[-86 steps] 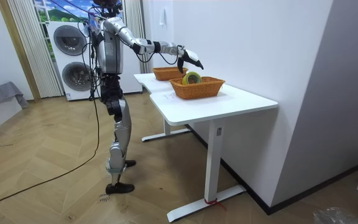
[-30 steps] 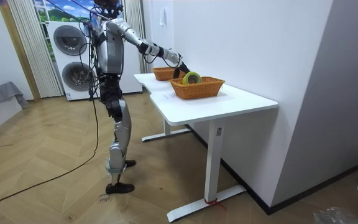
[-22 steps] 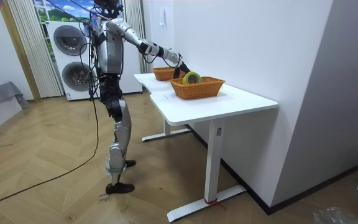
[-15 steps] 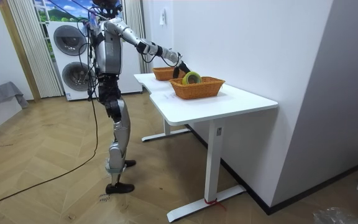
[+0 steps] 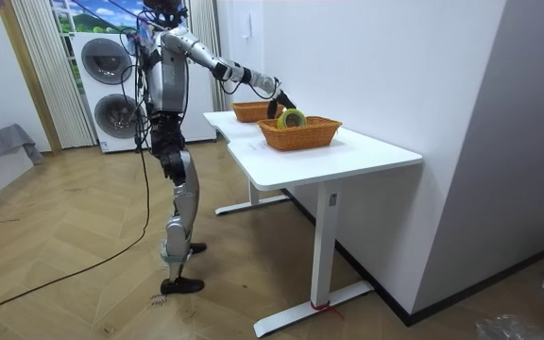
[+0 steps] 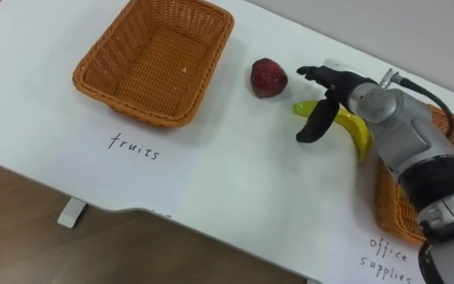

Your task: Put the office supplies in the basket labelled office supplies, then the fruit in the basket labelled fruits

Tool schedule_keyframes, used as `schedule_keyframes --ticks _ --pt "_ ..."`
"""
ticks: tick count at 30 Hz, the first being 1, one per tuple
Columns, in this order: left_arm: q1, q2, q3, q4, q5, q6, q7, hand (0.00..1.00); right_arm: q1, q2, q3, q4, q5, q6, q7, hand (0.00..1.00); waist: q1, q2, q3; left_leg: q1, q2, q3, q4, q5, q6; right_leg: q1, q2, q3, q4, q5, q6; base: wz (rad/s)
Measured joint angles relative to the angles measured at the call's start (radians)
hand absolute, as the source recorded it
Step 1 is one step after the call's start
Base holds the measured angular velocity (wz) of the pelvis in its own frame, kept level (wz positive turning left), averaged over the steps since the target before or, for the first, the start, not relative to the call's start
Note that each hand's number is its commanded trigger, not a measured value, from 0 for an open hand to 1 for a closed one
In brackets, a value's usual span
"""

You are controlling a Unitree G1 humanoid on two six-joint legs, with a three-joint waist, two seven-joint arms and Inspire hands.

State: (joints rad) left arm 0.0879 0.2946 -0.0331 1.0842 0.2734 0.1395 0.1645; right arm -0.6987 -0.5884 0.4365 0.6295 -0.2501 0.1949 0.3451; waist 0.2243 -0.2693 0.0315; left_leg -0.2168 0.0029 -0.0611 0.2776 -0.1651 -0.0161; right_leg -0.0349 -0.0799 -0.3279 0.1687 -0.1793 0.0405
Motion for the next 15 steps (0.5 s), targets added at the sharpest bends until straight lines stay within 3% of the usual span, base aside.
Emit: schedule_keyframes --ticks 8,15 --pt "0.0 0.0 0.0 -0.003 0.0 0.002 0.0 0.0 0.0 0.0 0.0 0.027 -0.002 0.003 -0.004 0.0 -0.004 0.0 0.0 -0.004 0.0 0.0 0.01 0.0 0.0 0.001 0.001 0.001 0.0 0.0 0.0 0.0" --pt "-0.002 -0.001 0.0 -0.004 0.002 0.013 -0.003 0.0 0.001 0.0 0.0 0.066 -0.11 0.006 0.015 0.0 0.007 0.0 0.0 -0.014 0.001 -0.007 0.019 0.0 -0.001 -0.002 0.005 0.001 0.0 0.002 -0.003 0.0"
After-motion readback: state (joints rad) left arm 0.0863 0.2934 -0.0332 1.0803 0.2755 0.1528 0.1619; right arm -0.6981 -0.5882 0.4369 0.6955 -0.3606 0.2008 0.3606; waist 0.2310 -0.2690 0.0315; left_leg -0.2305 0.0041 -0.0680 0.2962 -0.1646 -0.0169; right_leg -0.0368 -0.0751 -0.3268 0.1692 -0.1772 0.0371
